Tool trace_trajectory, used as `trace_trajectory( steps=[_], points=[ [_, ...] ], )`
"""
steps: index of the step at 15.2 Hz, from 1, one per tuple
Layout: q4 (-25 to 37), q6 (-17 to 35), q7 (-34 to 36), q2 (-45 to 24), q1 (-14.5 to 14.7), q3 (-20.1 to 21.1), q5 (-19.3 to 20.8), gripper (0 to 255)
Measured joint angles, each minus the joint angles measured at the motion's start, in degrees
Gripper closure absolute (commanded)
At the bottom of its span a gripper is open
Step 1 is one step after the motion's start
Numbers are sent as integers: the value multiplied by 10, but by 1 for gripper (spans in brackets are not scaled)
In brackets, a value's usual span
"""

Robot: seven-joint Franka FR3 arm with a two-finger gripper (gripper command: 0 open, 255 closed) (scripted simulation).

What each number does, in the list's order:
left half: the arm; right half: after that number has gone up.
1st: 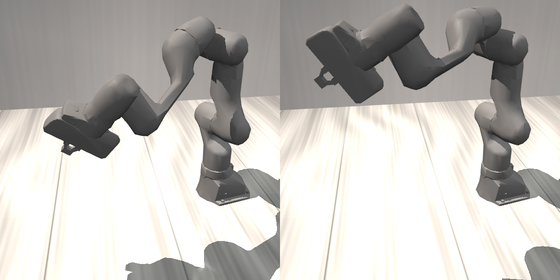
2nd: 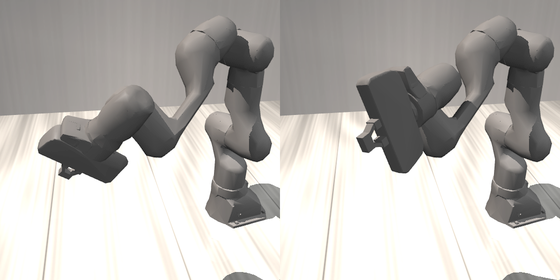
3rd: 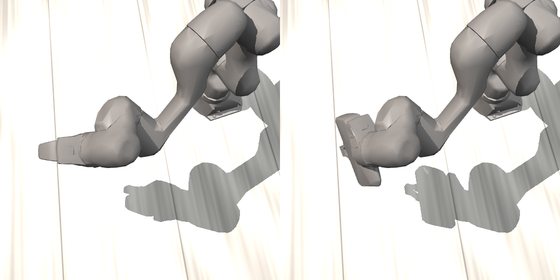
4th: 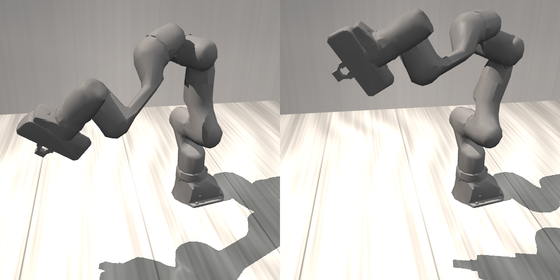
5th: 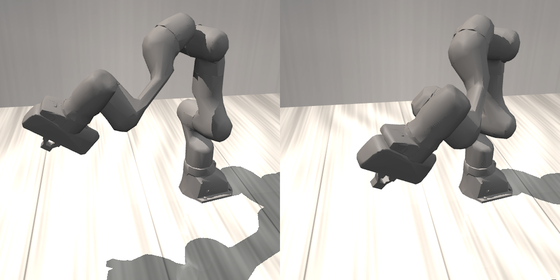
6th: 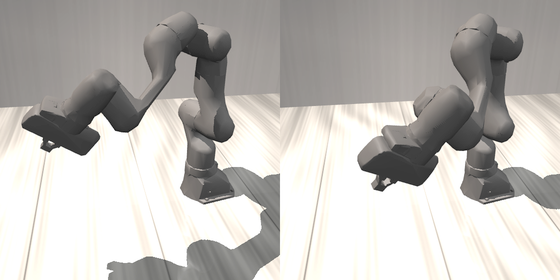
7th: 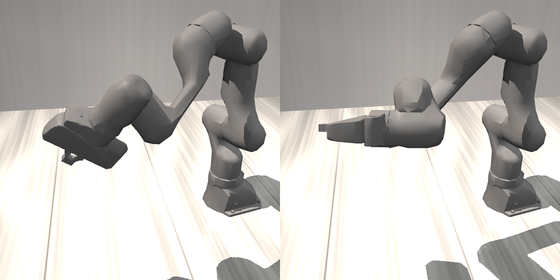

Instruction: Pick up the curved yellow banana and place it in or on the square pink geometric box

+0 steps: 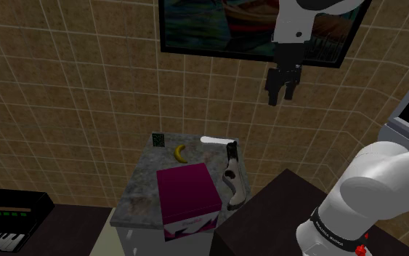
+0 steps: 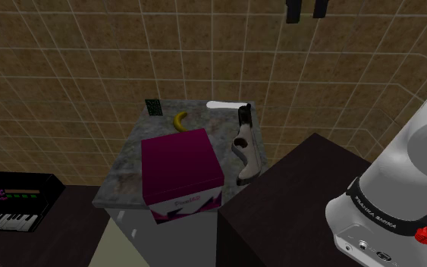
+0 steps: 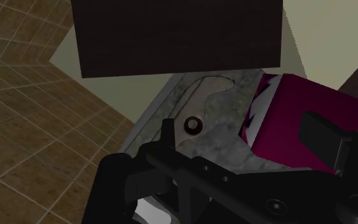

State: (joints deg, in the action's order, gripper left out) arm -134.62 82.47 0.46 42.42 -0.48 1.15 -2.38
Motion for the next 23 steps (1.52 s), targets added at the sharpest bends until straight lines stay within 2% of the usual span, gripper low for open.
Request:
trace_trajectory(
  steps=[3,9,19,23],
  points=[
    [-6,23,4,-16,1,4,-2,0],
    [-28,132,25,-98,5,26,-13,0],
    [2,307,65,-294,10,59,-13,0],
    [36,358,81,-377,11,66,-2,0]
  ],
)
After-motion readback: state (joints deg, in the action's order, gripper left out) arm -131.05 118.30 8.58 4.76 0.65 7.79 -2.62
